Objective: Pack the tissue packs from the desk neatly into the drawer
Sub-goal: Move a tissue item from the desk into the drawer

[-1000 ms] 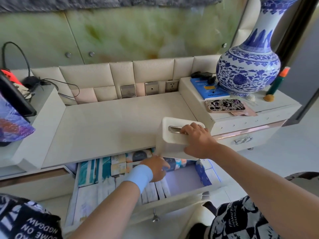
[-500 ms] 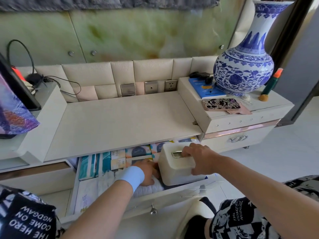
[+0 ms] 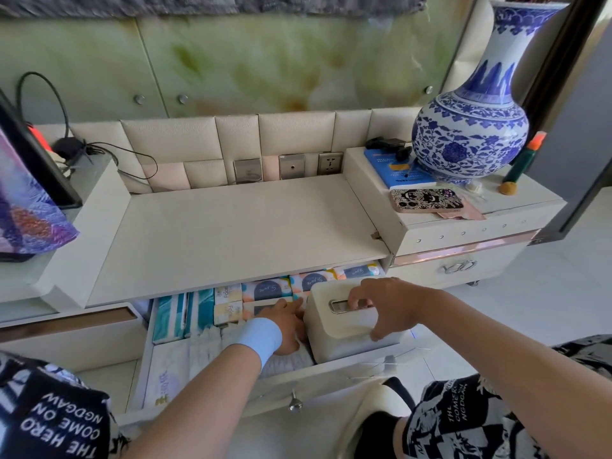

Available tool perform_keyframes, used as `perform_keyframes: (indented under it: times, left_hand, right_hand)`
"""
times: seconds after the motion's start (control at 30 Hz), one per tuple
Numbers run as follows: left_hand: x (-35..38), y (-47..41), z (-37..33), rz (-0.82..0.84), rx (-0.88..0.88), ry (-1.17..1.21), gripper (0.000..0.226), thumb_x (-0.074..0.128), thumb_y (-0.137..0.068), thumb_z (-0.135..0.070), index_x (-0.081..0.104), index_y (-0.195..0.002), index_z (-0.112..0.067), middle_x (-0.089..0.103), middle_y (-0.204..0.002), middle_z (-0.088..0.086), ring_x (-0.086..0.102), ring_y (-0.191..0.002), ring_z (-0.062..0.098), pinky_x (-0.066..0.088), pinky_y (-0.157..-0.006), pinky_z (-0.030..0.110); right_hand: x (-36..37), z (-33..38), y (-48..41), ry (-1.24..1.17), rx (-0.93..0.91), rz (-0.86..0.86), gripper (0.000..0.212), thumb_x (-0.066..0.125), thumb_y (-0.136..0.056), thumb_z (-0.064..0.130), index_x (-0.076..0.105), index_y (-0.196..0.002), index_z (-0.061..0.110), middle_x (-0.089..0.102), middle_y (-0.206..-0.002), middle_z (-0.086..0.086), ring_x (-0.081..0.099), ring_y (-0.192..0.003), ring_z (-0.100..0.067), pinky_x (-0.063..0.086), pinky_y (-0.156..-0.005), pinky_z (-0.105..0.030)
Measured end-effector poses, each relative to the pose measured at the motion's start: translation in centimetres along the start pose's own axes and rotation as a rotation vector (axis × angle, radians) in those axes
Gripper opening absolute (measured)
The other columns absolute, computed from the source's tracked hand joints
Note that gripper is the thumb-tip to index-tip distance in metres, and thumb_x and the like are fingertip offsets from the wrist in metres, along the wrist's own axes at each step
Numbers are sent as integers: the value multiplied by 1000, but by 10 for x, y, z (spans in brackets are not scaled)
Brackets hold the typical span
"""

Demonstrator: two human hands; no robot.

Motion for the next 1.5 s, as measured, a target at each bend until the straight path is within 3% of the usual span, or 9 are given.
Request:
perform_keyframes:
  times: [0.3, 0.47, 0.6, 0.77, 1.0, 1.17, 1.3, 1.4, 1.5]
  left_hand:
    - [-1, -11, 5, 17, 18, 55, 47, 46, -89, -15, 61, -124, -43, 34, -148, -11, 30, -135, 24, 38, -107, 42]
    - [-12, -15, 9, -191, -49, 226, 16, 51, -89, -33, 63, -98, -28, 56, -119, -4, 57, -102, 22, 51, -87, 39]
    - [-12, -12, -3, -257, -26, 249, 37, 57, -88, -46, 51, -121, -31, 46, -129, -7, 50, -114, 19, 45, -82, 34]
    - [-1, -14, -13, -236, -36, 224, 61, 64, -84, -51, 42, -138, -34, 30, -143, -5, 34, -132, 19, 45, -94, 40]
    - [9, -7, -12, -252, -157, 339, 72, 65, -82, -55, 31, -141, -33, 46, -140, 2, 49, -124, 25, 48, -94, 42]
    - [13, -9, -7, -252, -183, 299, 63, 63, -73, -68, 36, -117, -32, 58, -120, -1, 60, -104, 23, 53, -83, 42]
    - [11, -9, -11, -257, -112, 134, 47, 52, -83, -66, 57, -114, -31, 55, -126, -5, 49, -116, 23, 47, -88, 40]
    - [11, -7, -16, -287, 35, -25, 38, 43, -93, -50, 66, -119, -35, 51, -134, -13, 38, -127, 20, 35, -101, 40]
    - [13, -7, -14, -226, 140, -98, 34, 53, -94, -28, 63, -125, -37, 50, -138, -11, 38, -130, 21, 32, -107, 37]
  right_hand:
    - [41, 10, -19, 5, 41, 23, 63, 79, -77, 42, 51, -133, 32, 52, -128, 3, 51, -118, -21, 44, -99, -35]
    - [52, 6, -26, 56, 62, 15, 57, 73, -82, 45, 50, -133, 36, 52, -127, 4, 51, -117, -21, 42, -95, -34]
    - [57, 4, -28, -51, 96, 55, 57, 71, -83, 53, 54, -135, 34, 56, -129, 6, 53, -118, -18, 43, -96, -31]
    - [64, 8, -29, -63, 147, 20, 54, 75, -79, 53, 59, -127, 34, 59, -123, 7, 56, -112, -17, 46, -89, -30]
    - [63, 14, -20, -8, 133, 30, 55, 63, -88, 56, 52, -137, 35, 54, -130, 0, 53, -118, -23, 44, -99, -37]
    - [63, 16, -22, 88, 125, 38, 52, 60, -88, 60, 55, -135, 38, 55, -130, -1, 52, -119, -23, 36, -105, -39]
    - [61, 19, -23, 83, 126, 52, 54, 60, -88, 59, 54, -137, 38, 53, -131, -2, 51, -119, -24, 38, -101, -37]
    - [59, 17, -24, 72, 140, 61, 60, 60, -86, 63, 52, -139, 37, 51, -132, -3, 50, -122, -26, 37, -101, -38]
    - [61, 19, -26, -21, 128, 59, 63, 64, -84, 62, 51, -139, 35, 53, -137, 2, 49, -126, -22, 39, -104, -36]
Point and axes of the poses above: each hand's wrist, its own y-axis away from the middle knuckle, its own x-axis out of the palm, z = x × y, the point moved 5 cm from there along -y, towards the middle knuckle
